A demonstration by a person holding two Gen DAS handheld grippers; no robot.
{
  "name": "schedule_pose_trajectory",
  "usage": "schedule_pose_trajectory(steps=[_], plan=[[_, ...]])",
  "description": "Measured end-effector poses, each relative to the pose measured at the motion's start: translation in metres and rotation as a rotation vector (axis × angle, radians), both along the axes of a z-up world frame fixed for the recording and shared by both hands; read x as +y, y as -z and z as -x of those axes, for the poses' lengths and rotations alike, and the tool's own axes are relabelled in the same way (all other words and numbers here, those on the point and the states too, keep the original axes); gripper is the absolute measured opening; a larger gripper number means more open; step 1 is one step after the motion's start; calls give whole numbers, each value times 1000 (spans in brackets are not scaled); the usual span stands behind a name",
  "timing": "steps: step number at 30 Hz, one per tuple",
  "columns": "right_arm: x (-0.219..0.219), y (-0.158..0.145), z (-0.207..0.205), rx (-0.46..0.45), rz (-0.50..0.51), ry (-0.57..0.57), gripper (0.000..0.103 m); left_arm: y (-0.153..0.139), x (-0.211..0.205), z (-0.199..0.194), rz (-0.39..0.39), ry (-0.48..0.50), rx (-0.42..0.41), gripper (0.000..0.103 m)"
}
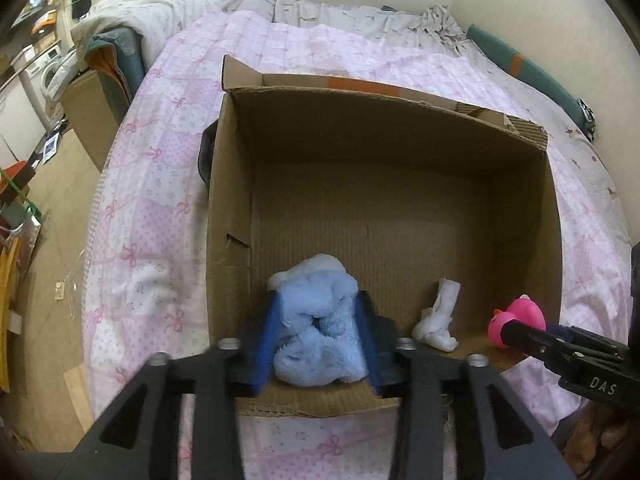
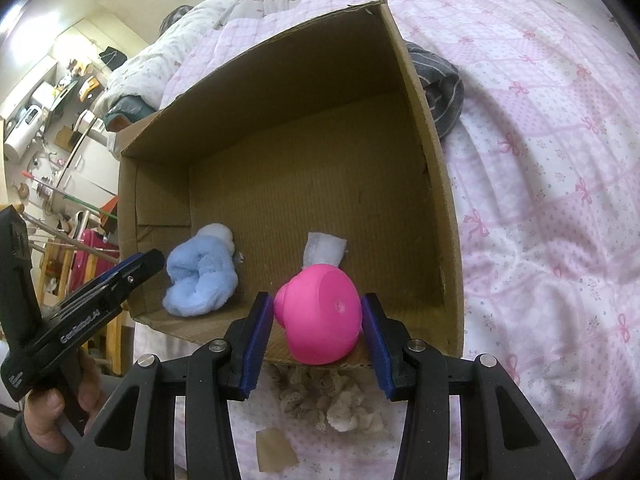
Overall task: Organize soft objects
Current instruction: 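Lower the scrunchie and pink toy into the box and open both tools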
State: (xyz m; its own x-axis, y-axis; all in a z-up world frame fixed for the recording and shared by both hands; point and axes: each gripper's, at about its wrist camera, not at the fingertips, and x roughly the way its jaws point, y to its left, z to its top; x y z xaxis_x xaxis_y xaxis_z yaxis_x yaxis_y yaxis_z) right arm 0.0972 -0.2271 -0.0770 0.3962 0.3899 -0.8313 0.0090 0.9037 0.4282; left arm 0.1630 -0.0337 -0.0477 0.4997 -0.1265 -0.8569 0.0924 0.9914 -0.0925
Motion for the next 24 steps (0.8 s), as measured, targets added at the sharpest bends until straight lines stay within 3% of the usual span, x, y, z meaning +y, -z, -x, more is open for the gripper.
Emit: schedule_pose_trajectory(steps=[1, 4, 7, 11, 13, 16, 24], plan=[[0, 0, 0, 0, 0, 1, 48, -2, 0, 1, -3, -3, -10, 52], [0, 0, 0, -1, -1, 0, 48, -10, -1, 3, 16, 3, -48, 55], [-1, -1, 1, -8, -5, 2, 48, -13, -4, 5, -13, 6, -74, 64], [-5, -4, 2, -24, -27, 18, 52, -12, -4, 4, -32, -4, -67, 65], [-8, -7, 3, -43, -36, 40, 75, -12, -2, 3, -35, -15, -67, 65], [-12, -14, 5, -85, -34, 60, 76, -13, -1, 4, -30, -22, -72, 65], [-12, -14, 6, -77, -23, 62, 76, -13, -2, 6, -30, -18, -72, 65]])
